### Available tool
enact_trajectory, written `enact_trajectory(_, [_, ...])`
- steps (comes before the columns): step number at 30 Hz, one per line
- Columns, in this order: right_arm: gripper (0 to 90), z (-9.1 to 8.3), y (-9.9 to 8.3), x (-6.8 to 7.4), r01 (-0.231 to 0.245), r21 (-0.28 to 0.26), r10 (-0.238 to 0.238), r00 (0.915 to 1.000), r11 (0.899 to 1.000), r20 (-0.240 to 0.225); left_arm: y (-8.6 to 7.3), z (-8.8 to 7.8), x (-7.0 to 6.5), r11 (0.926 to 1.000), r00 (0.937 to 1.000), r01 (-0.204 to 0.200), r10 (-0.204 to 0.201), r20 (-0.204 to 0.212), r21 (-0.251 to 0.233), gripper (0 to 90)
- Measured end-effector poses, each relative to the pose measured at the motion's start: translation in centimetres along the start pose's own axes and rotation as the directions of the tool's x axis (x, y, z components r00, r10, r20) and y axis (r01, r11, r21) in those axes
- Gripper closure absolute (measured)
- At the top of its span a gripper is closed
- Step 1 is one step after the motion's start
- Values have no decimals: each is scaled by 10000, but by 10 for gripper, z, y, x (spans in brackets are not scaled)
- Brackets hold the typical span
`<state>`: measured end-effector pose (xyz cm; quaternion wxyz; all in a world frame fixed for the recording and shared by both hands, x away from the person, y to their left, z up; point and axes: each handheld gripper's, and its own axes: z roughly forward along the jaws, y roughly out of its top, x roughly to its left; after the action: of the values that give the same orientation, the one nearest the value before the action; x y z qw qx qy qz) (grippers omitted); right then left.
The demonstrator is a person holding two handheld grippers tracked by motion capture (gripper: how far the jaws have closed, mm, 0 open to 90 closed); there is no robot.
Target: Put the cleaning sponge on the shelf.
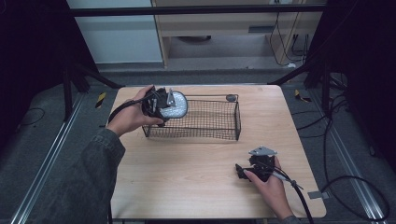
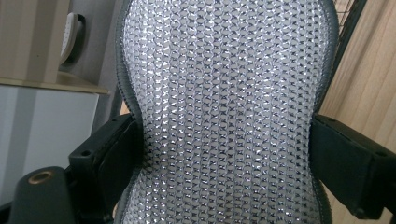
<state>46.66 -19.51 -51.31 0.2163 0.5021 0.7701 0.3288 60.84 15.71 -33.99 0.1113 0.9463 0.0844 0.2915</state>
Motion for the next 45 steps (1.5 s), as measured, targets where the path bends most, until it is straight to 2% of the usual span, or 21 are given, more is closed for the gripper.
enact_trajectory(8, [7, 0, 0, 0, -8, -1, 8, 10000, 10000, 6, 6, 4, 2, 9995, 9999, -133, 136, 74, -288, 115])
enact_trajectory(18, [8, 0, 0, 0, -17, 10, 17, 10000, 10000, 19, 12, 0, 0, 9986, 9992, -388, 391, 85, -354, 115])
enact_trajectory(32, [8, 0, 0, 0, 7, -1, -7, 10000, 10000, 4, 10, 12, 2, 9989, 9993, -293, 301, 217, -370, 115])
enact_trajectory(35, [8, 0, 0, 0, 10, 1, -10, 10000, 10000, 15, 9, 16, 3, 9994, 9995, -262, 266, 178, -244, 115])
enact_trajectory(45, [8, 0, 0, 0, 18, -2, -18, 10000, 10000, 3, 3, 25, 9, 9992, 9994, -126, 137, 305, -376, 115])
